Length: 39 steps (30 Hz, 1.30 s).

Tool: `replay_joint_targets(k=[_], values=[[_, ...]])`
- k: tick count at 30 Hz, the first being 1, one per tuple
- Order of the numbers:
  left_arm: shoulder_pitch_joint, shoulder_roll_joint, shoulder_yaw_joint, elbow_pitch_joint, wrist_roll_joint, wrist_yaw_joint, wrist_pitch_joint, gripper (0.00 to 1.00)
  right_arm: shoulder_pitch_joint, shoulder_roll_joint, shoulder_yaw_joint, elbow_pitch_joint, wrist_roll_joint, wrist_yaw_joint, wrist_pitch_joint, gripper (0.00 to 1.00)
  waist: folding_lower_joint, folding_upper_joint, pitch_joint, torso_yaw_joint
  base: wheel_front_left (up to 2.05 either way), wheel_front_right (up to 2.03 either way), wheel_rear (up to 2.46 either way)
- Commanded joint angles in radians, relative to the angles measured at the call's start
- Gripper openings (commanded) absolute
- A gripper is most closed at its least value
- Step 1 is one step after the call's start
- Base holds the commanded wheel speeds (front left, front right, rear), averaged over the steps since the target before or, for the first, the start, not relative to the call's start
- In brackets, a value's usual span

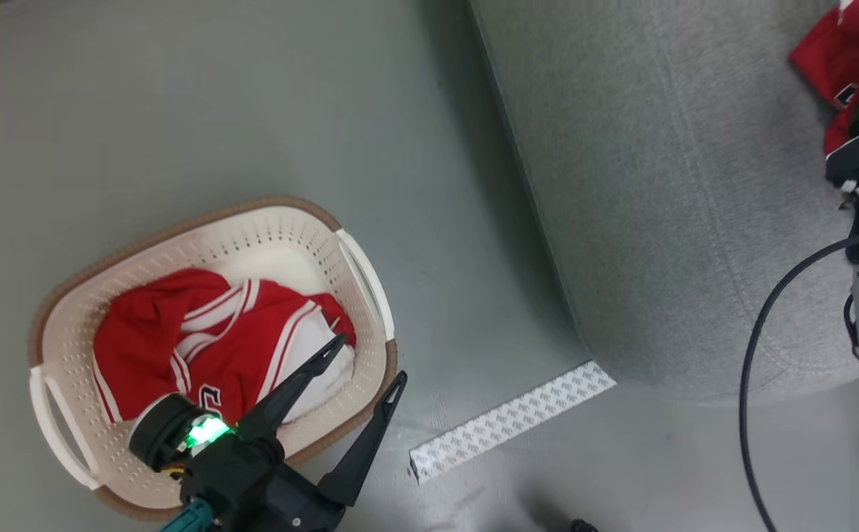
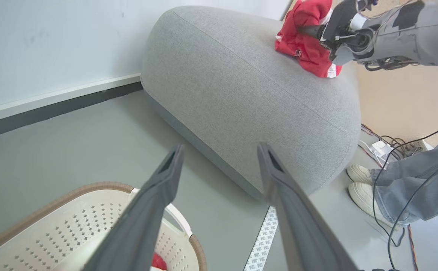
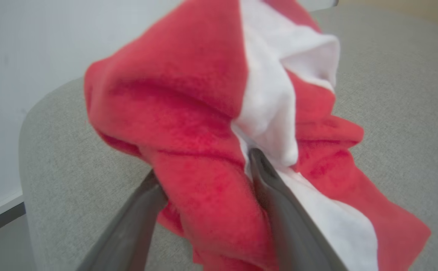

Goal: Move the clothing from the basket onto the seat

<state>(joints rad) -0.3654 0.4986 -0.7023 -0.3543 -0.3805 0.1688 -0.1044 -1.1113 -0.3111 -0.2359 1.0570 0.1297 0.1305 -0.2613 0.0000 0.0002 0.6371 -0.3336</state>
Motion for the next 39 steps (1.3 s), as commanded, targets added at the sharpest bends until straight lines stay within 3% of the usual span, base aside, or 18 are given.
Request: replay_joint_targets(k=[1, 10, 15, 25, 33, 39], values=[[0.0, -0.008, -0.005, 0.015, -0.009, -0.004, -0.015, 1.0, 0.032, 0.002, 0.013, 0.001, -0.007, 0.0, -0.004, 1.0, 0.0, -0.0002, -0.061, 0.009, 0.0, 0.0, 0.0], [0.052, -0.112, -0.014, 0.201, -0.111, -0.011, -0.089, 1.0, 0.191, -0.033, 0.141, -0.035, 0.014, 0.0, -0.004, 1.0, 0.0, -0.0002, -0.297, 0.058, 0.0, 0.0, 0.0], [0.104, -0.181, 0.028, 0.341, -0.189, 0.004, -0.131, 1.0, 0.363, -0.032, 0.163, -0.181, 0.052, 0.0, -0.004, 1.0, 0.0, -0.0002, -0.464, 0.112, 0.0, 0.0, 0.0], [0.169, -0.237, 0.161, 0.475, -0.228, 0.044, -0.161, 1.0, 0.652, 0.074, 0.146, -0.532, 0.063, 0.0, 0.053, 1.0, 0.0, -0.0002, -0.639, 0.202, 0.0, 0.0, 0.0], [0.201, -0.261, 0.271, 0.492, -0.163, 0.055, -0.162, 1.0, 0.871, 0.169, 0.122, -0.829, 0.031, 0.0, 0.138, 1.0, 0.0, -0.0002, -0.696, 0.324, 0.0, 0.0, 0.0], [0.22, -0.238, 0.304, 0.519, -0.091, 0.051, -0.162, 1.0, 0.99, 0.231, 0.14, -0.943, -0.01, 0.0, 0.166, 1.0, 0.0, -0.0002, -0.716, 0.387, 0.0, 0.0, 0.0]])
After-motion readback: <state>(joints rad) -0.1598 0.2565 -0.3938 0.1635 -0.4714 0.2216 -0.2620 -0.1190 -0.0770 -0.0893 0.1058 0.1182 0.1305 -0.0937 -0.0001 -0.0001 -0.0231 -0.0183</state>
